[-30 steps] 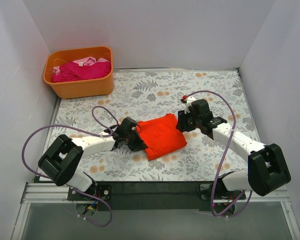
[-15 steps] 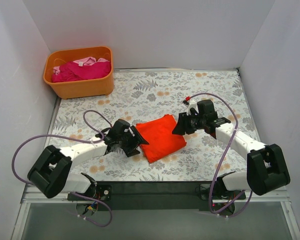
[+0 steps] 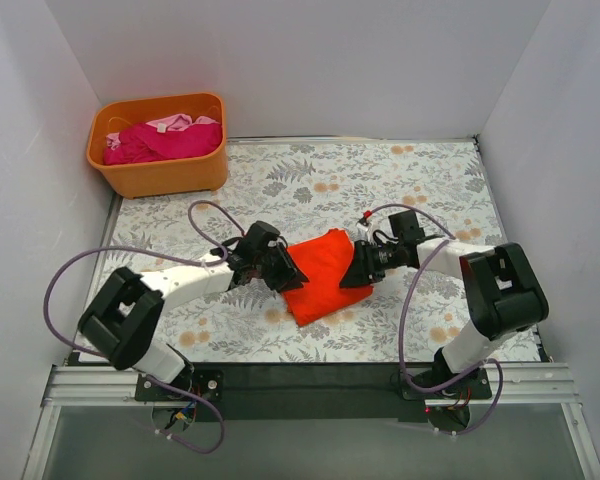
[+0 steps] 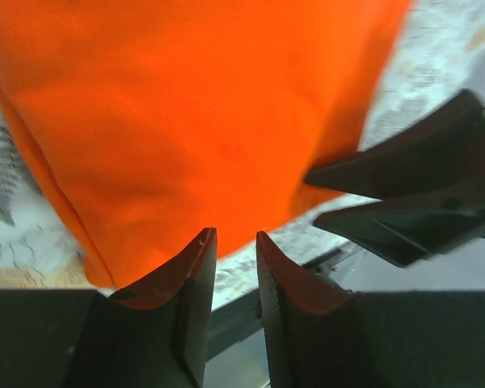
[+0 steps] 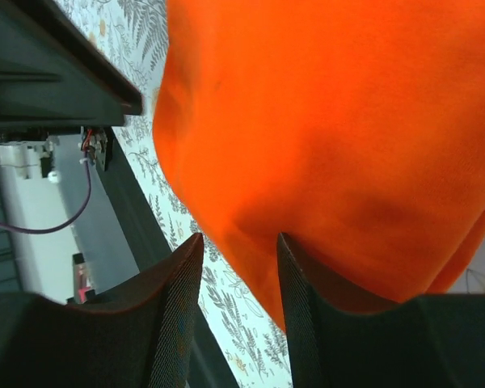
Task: Fold and stack the t-shirts
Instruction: Fold the tshirt
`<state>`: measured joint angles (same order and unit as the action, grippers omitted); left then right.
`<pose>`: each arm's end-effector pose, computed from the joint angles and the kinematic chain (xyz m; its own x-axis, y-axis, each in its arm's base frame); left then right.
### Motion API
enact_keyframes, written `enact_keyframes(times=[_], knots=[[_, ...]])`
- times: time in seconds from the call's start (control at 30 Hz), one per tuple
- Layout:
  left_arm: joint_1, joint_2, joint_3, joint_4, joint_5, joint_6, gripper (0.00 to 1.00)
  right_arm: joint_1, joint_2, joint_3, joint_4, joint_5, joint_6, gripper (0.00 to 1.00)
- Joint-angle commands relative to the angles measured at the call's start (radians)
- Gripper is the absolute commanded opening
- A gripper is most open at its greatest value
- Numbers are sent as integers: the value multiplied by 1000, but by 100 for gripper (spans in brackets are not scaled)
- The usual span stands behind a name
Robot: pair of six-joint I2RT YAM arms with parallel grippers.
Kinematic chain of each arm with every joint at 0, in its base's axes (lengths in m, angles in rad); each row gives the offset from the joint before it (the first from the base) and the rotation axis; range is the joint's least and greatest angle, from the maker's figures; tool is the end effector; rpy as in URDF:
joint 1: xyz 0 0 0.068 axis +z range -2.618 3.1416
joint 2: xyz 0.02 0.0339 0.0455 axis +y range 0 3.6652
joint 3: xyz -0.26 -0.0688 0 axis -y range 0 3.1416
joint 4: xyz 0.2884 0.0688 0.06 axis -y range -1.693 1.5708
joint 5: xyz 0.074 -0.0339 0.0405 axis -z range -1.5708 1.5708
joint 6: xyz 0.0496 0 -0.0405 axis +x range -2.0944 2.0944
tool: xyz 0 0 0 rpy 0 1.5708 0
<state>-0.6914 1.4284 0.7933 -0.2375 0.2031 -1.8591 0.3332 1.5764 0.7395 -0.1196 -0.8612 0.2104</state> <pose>0.2476 -0.2179 0.1542 -0.5267 -0.7830 0.3309 -0.7717 0.2772 -0.5724 0.2905 0.1404 0.1126 -0.8860 -0.1627 -0.4342 -0.4512 0.5181 0.7266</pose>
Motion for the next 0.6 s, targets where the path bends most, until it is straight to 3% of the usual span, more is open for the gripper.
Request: enact_keyframes(times=[0.0,0.1,0.27,0.43,0.57], knots=[[-5,113,-26,69,79,-9,26,-16,83,1,78,-93,-34,41],[0,204,-69,90,102,-29,22,-36,181,8,100,-116,-34,40],[61,204,-183,170,131,-58,21,-71,263,12,110,-130,-16,38],[167,208,-171,144,127,26,21,-63,163,26,109,-102,26,38],[231,248,-42,78,114,211,26,-57,53,73,221,-52,122,38]])
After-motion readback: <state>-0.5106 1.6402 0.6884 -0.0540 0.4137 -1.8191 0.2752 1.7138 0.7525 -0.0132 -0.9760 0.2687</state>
